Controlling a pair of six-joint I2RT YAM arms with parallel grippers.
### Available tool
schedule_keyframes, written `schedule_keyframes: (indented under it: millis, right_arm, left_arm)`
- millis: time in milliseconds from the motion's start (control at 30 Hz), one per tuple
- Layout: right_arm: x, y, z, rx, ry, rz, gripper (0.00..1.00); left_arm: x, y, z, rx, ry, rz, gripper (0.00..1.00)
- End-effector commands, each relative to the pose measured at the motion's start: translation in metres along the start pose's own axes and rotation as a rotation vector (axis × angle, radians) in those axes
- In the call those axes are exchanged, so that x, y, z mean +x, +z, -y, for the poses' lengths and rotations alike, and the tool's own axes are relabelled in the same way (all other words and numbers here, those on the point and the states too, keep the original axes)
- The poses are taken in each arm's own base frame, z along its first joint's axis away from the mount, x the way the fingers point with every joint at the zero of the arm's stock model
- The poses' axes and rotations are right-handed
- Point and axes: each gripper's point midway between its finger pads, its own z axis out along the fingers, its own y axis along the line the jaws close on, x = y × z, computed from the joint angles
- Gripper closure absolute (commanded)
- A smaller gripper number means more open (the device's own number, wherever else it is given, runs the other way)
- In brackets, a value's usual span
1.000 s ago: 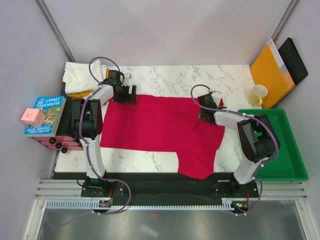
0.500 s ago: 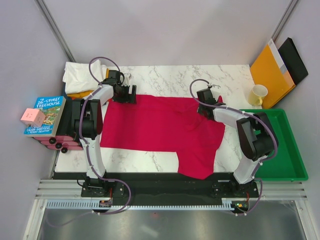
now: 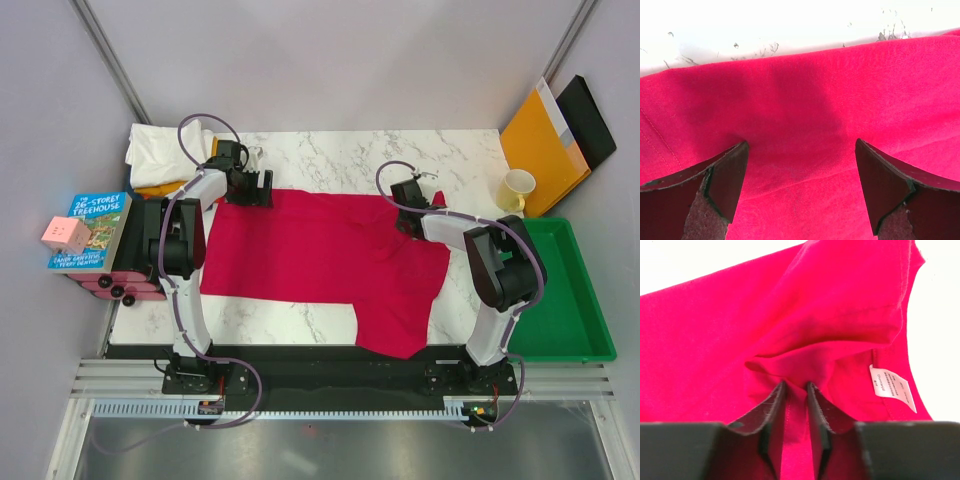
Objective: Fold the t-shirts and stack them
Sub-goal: Fold the flattened tshirt in 1/3 of the way
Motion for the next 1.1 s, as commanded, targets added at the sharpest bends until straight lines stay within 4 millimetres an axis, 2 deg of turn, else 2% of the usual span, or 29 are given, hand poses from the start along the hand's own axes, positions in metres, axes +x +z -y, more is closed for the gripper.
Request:
schedule_keyframes:
  millis: [0, 100, 133, 233, 533, 700, 1067]
  right_arm:
    - [-0.009, -0.002, 0.003, 0.01, 0.015, 0.035, 0.73]
    - [-0.015, -0.008, 0.006, 0.017, 0.016, 0.047, 0.79]
    - [-0.017, -0.01, 0.007, 0.02, 0.015, 0.051, 0.87]
    - [-0.02, -0.016, 0.012, 0.034, 0.01, 0.055, 0.98]
    - [-0.03, -0.055, 0.034, 0.043, 0.028, 0.081, 1.0]
    - [-0.02, -0.07, 0.042, 0.043, 0.038, 0.06, 1.0]
    - [0.044, -0.075, 0.071, 0.096, 0.03, -0.072, 1.0]
  left_arm:
    - [0.019, 0.009, 0.0, 0.008, -0.021, -0.065, 0.05]
    - [0.018, 0.009, 0.0, 0.009, -0.021, -0.063, 0.05]
    - [0.017, 0.009, 0.0, 0.009, -0.019, -0.06, 0.05]
    - [0.017, 0.009, 0.0, 0.009, -0.019, -0.06, 0.05]
    - [0.015, 0.008, 0.0, 0.01, -0.019, -0.057, 0.05]
    - [0.015, 0.008, 0.003, 0.022, -0.031, -0.057, 0.05]
    - [0.016, 0.009, 0.004, 0.024, -0.03, -0.059, 0.05]
